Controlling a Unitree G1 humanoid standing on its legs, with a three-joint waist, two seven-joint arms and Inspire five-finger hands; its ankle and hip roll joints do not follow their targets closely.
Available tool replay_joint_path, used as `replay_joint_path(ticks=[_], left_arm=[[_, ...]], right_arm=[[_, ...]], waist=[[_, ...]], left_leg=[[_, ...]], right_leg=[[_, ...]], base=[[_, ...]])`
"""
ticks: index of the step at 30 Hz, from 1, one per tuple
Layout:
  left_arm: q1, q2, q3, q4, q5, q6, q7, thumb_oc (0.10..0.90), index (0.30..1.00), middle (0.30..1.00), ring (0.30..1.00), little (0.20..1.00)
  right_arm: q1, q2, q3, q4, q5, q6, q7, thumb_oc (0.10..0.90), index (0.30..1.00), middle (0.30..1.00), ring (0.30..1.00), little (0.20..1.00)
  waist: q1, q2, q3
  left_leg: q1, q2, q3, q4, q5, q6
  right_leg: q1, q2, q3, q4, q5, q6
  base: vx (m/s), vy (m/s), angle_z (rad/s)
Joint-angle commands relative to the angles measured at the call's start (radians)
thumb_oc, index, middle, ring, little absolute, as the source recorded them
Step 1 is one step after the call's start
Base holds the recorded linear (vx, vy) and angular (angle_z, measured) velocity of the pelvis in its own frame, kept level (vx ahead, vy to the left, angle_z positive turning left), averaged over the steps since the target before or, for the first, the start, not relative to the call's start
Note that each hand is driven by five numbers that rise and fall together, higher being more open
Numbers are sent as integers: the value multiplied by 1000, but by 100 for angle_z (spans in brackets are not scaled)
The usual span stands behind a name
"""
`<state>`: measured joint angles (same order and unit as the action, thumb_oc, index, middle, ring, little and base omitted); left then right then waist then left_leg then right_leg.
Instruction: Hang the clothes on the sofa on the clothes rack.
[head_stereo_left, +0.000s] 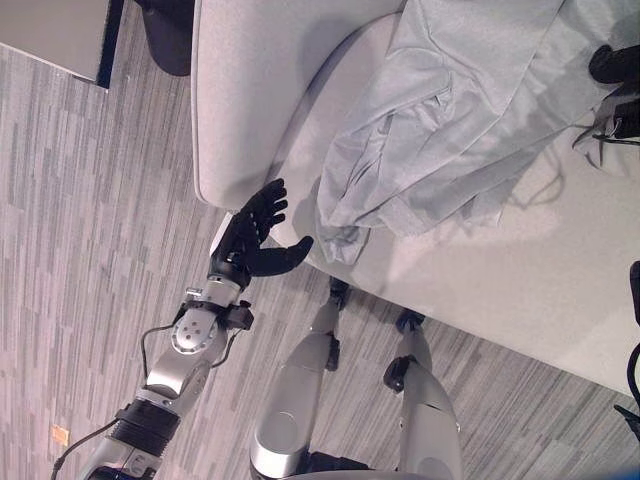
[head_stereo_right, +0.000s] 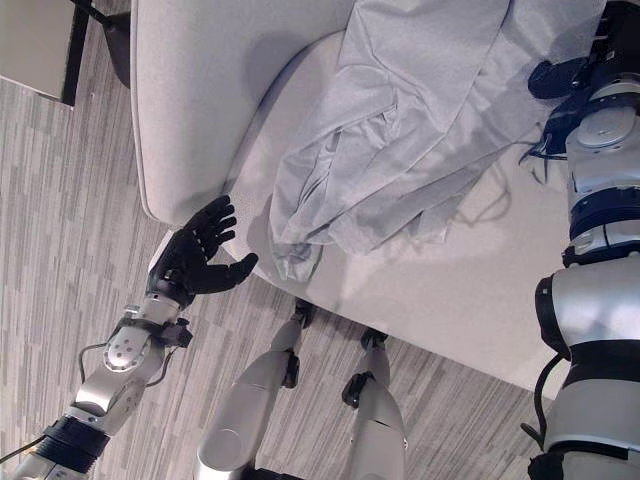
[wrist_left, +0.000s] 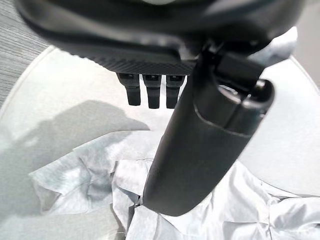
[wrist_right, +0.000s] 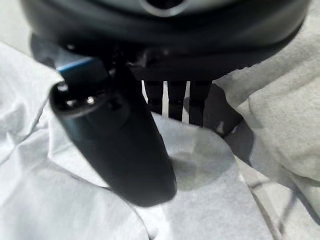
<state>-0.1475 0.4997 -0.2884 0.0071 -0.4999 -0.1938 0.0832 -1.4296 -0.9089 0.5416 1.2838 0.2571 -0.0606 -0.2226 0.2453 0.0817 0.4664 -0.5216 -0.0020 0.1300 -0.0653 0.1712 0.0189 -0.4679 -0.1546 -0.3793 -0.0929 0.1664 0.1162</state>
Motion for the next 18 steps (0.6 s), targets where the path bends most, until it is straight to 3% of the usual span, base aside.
replay_joint_path(ticks=[1,3,4,12,13,17,18], left_arm=[[54,36,26,-164,22,-98,2,800,900,900,900,900],[75,28,58,-161,19,-100,13,800,900,900,900,900],[80,31,64,-161,24,-100,19,800,900,900,900,900],[80,33,64,-162,24,-99,19,800,900,900,900,900],[80,27,78,-161,30,-101,27,800,900,900,900,900],[82,20,99,-152,39,-101,46,800,900,900,900,900],[78,14,118,-147,49,-100,60,800,900,900,900,900]], right_arm=[[-123,-104,107,-40,30,-47,-37,400,300,300,300,300],[-76,-104,72,-56,52,-57,-43,400,300,300,300,300],[-37,-97,47,-90,51,-58,-54,400,300,300,300,300],[-33,-97,43,-92,51,-57,-55,400,300,300,300,300],[6,-92,26,-147,44,-65,-70,400,300,300,300,300],[118,-88,-37,-305,14,-69,-110,400,300,300,300,300],[179,-90,-72,-403,-6,-72,-129,400,300,300,300,300]], waist=[[16,-25,-32],[12,-18,-14],[11,-22,-20],[12,-23,-21],[2,-25,-14],[-6,-37,-21],[-20,-43,-17]], left_leg=[[68,67,-9,-22,-97,-159],[56,64,4,-22,-73,-154],[72,70,-3,-22,-97,-161],[73,70,-3,-22,-97,-161],[69,66,8,-22,-75,-154],[91,73,2,-22,-99,-160],[91,69,10,-22,-81,-151]], right_leg=[[11,-65,12,6,2,111],[2,-72,1,6,22,101],[16,-65,12,6,2,110],[16,-65,12,6,2,110],[11,-69,5,6,21,99],[31,-64,15,6,1,107],[31,-69,7,6,19,96]], base=[[0,0,0],[-41,8,0],[0,0,0],[1,1,0],[0,0,0],[-15,-2,-1],[23,-23,-3]])
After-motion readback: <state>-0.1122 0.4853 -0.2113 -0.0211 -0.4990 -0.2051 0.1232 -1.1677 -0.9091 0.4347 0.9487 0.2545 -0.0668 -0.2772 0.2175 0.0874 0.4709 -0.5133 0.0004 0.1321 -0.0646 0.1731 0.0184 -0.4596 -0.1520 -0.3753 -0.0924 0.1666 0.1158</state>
